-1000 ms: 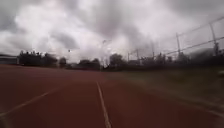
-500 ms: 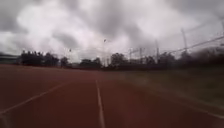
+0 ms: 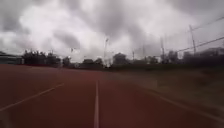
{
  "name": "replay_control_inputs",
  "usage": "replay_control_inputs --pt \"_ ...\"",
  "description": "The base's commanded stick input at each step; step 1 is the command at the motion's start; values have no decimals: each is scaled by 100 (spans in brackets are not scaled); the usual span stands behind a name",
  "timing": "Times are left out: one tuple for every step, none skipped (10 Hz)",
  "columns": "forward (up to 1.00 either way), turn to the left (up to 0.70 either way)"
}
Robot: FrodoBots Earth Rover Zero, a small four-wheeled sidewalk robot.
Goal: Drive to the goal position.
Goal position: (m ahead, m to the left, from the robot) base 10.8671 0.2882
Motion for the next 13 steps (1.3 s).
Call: replay_control_inputs --pt "12 0" --pt "0 0" --pt "0 0" --pt "0 0" --pt "0 0" --pt "0 0" --pt "0 0" --pt "0 0" --pt "0 0" --pt "0 0" --pt "20 0" --pt "57 0" --pt "94 0"
